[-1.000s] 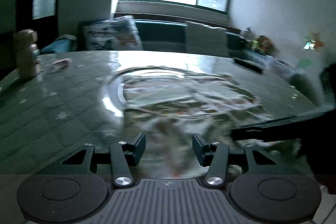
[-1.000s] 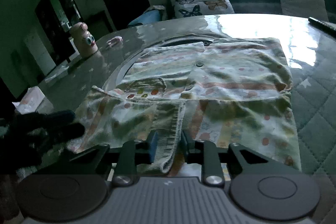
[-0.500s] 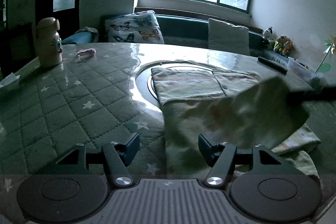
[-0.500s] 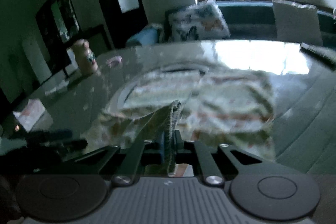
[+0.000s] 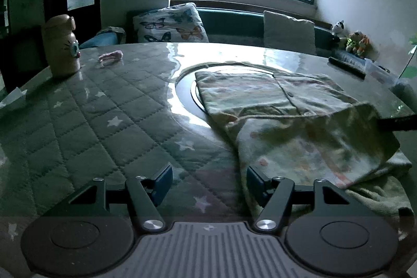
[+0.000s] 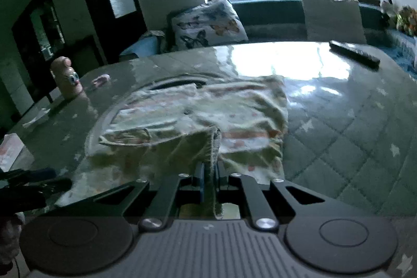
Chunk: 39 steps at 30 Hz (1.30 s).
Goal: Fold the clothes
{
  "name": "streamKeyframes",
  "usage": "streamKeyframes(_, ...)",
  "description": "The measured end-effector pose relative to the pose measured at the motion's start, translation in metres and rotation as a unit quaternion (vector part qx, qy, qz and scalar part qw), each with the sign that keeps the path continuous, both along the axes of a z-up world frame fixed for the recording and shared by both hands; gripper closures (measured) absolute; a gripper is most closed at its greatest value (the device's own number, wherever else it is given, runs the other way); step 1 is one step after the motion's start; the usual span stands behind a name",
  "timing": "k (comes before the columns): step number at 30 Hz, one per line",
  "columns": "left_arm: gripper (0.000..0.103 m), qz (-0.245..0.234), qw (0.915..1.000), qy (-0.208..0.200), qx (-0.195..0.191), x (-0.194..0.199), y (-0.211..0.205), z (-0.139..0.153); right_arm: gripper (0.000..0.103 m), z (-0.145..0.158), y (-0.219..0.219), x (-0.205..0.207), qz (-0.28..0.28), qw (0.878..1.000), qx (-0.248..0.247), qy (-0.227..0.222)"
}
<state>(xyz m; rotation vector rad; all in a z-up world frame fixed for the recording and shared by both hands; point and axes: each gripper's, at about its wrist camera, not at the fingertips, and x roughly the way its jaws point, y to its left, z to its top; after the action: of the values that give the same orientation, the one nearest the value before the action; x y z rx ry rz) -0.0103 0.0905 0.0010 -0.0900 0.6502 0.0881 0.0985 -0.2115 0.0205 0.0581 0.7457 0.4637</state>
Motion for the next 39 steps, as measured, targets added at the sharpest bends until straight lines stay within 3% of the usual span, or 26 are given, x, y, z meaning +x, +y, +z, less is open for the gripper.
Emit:
streamKeyframes(2,0.040,0.004,1.0000,-0.004,0.001,0.002,0.002,0.004,0.096,-0.004,0.002,0.000,0.000,1.000,-0.012,-0.005)
streamKeyframes(4,0.056,0.003,0.9999,-0.008,-0.006,0.007,0.003,0.008,0.096,-0.008,0.004,0.000,0.001,1.000,-0.024,-0.006)
streamKeyframes(7,0.066,-0.015,0.9997,-0.016,-0.012,0.017,-0.002,0.015,0.096,-0.015,0.007,0.002,-0.001,1.000,-0.031,-0.001)
streamKeyframes(16,0.077,-0.053,0.9984,0.000,0.018,0.063,-0.027,0.007,0.096,-0.024,0.004,0.009,-0.007,0.999,-0.036,0.010)
streamKeyframes(21,0.077,-0.043,0.9988,0.016,0.020,0.064,-0.018,-0.002,0.095,-0.025,0.002,0.009,-0.002,0.999,-0.043,0.010)
streamKeyframes(29,0.077,-0.063,0.9975,-0.004,0.032,0.063,-0.026,0.009,0.093,-0.004,0.017,0.013,0.030,0.998,-0.038,-0.044)
streamKeyframes(39,0.076,-0.110,0.9910,0.006,0.076,0.047,-0.040,0.000,0.092,-0.027,0.024,0.007,0.082,0.995,-0.058,-0.017)
